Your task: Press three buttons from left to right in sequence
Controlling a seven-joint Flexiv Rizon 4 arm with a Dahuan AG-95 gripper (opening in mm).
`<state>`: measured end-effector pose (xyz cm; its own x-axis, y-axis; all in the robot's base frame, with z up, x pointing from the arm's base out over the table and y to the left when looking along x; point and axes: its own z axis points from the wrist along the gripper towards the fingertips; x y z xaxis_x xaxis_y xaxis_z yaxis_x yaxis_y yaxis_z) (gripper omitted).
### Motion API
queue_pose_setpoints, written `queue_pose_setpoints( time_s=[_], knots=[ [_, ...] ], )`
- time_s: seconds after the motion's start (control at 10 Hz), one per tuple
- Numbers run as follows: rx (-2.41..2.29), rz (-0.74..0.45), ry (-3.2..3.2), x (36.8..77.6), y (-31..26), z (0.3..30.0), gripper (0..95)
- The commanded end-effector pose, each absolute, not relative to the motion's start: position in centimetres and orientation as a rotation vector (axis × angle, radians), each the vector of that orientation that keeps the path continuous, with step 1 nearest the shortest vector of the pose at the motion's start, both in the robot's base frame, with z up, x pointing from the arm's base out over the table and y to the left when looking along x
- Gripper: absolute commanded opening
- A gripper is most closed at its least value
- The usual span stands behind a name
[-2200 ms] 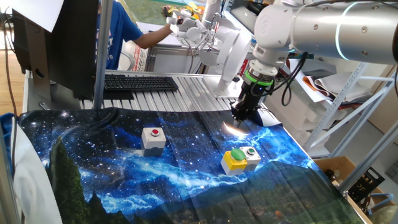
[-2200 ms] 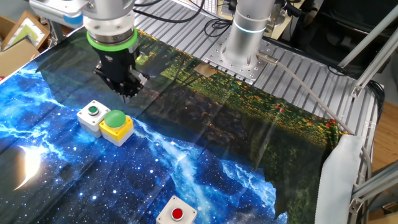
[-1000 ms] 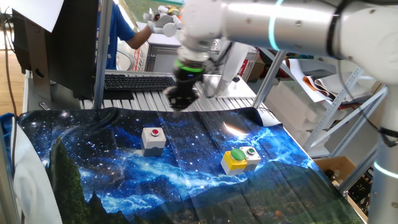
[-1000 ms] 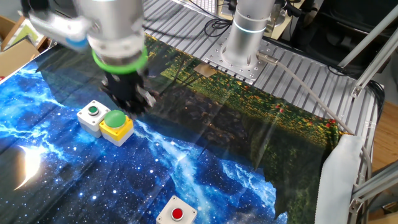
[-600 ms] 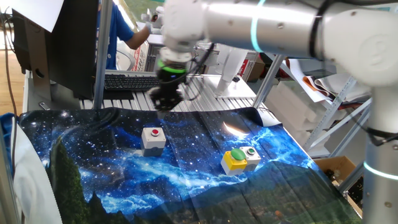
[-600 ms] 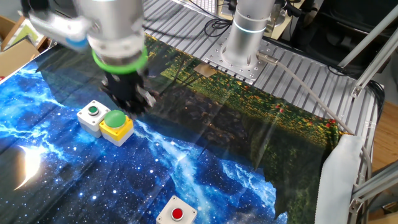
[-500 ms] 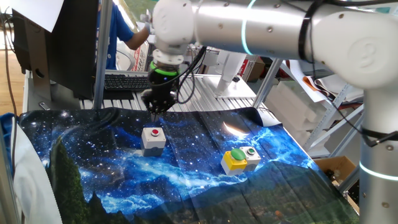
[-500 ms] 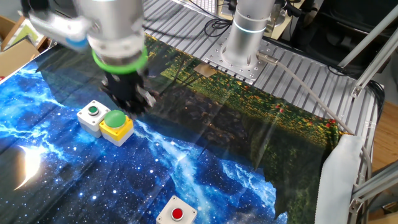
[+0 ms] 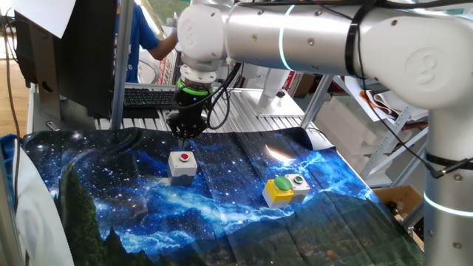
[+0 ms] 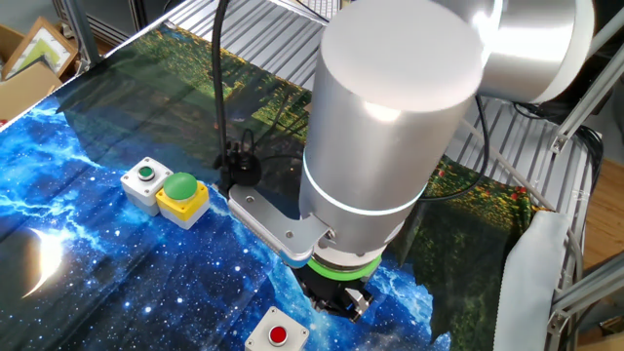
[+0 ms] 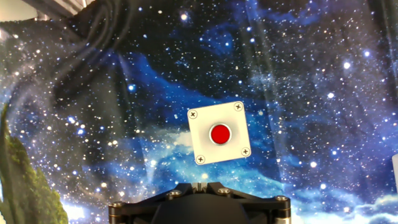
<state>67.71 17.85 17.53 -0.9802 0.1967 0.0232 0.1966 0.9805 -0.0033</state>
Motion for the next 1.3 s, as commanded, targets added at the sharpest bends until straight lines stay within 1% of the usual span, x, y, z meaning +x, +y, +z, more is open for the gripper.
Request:
queue_pose_setpoints(
  time_s=[0.1, 0.5, 0.6, 0.8, 1.3],
  knots=[
    [-0.342, 0.005, -3.086, 67.82, 17.91, 17.50, 0.0],
    [-0.426, -0.003, -3.065, 67.82, 17.91, 17.50, 0.0],
    [-0.467, -0.034, -3.052, 67.82, 17.87, 17.65, 0.0],
    [-0.442, -0.041, -3.041, 67.82, 17.69, 18.36, 0.0],
    [-0.420, -0.036, -3.043, 67.81, 17.74, 18.33, 0.0]
  ],
)
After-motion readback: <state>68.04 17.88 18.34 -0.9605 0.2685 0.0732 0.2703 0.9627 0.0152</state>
